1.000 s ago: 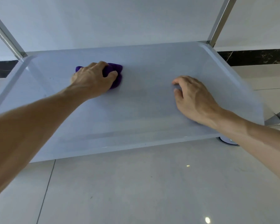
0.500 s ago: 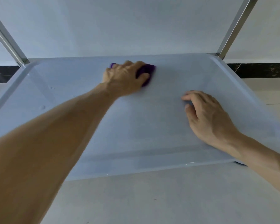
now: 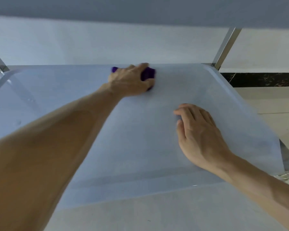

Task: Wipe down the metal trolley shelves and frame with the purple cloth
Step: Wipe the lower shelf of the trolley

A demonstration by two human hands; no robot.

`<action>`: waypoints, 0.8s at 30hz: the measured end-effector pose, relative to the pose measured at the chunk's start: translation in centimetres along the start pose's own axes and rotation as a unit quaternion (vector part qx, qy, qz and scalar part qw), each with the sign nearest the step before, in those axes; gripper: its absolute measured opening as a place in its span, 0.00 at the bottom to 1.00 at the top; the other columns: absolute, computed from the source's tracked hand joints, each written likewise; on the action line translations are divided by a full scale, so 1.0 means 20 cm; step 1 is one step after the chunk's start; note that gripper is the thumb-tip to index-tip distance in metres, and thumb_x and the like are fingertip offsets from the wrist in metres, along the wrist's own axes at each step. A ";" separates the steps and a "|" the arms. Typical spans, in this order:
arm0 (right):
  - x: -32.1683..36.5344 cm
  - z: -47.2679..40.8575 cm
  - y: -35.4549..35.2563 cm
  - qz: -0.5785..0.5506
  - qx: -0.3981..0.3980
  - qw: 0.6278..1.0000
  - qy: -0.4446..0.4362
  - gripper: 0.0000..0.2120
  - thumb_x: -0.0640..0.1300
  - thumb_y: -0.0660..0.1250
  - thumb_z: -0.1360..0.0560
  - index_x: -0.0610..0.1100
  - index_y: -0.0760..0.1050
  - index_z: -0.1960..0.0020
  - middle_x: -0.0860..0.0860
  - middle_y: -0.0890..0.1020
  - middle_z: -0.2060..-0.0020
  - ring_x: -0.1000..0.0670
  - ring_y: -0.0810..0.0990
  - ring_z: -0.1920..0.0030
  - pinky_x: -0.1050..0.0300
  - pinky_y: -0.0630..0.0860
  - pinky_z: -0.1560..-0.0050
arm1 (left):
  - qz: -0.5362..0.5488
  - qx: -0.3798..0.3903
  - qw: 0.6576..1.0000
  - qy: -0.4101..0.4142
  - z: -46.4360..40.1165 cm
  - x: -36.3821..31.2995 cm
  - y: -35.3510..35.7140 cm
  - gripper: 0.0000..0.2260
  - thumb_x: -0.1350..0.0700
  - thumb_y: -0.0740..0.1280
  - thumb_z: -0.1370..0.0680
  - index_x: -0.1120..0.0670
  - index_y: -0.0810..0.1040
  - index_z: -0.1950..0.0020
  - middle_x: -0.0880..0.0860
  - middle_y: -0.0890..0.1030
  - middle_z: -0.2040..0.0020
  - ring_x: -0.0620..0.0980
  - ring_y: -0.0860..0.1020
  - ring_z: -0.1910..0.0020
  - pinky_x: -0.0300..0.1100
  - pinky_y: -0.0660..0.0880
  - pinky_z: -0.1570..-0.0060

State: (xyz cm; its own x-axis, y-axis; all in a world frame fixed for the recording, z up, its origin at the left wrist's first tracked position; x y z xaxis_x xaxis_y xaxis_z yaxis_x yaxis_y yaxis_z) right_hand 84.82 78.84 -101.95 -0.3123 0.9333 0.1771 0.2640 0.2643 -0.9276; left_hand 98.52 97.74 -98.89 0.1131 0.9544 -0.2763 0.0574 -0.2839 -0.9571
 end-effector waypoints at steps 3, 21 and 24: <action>-0.01 0.00 -0.01 -0.008 0.000 1.000 0.002 0.14 0.38 0.59 0.21 0.39 0.74 0.38 0.44 0.77 0.38 0.42 0.74 0.36 0.48 0.68 0.33 | -0.013 0.045 0.995 0.088 -0.01 -0.24 0.09 0.23 0.36 0.55 0.21 0.35 0.60 0.25 0.46 0.68 0.26 0.58 0.68 0.30 0.50 0.66 0.41; -0.02 -0.01 -0.03 -0.030 0.032 0.999 0.021 0.13 0.40 0.56 0.20 0.43 0.71 0.37 0.48 0.75 0.38 0.44 0.72 0.38 0.53 0.64 0.36 | 0.027 0.019 0.998 -0.046 0.67 0.65 -0.21 0.20 0.37 0.58 0.20 0.32 0.62 0.28 0.42 0.70 0.27 0.53 0.70 0.32 0.48 0.65 0.41; 0.00 -0.01 -0.03 -0.018 0.047 0.998 0.028 0.12 0.39 0.56 0.21 0.42 0.72 0.39 0.45 0.76 0.40 0.38 0.74 0.41 0.46 0.67 0.38 | 0.031 0.037 0.999 0.022 0.96 0.53 -0.22 0.21 0.35 0.57 0.21 0.32 0.63 0.27 0.38 0.69 0.28 0.44 0.67 0.30 0.36 0.62 0.38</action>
State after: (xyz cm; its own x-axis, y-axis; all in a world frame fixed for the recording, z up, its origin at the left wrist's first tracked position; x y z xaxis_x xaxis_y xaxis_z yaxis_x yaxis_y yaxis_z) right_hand 84.93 78.69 -101.24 -0.2669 0.9368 0.2261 0.1659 0.2758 -0.9468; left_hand 80.39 110.86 -99.35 0.1569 0.9300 -0.3325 -0.0234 -0.3330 -0.9426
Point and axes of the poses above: each hand's wrist, its own z-axis away from the middle knuckle, its own y-axis out of the palm, x = y × z, the point moved 4 cm from there along -z, towards the middle knuckle
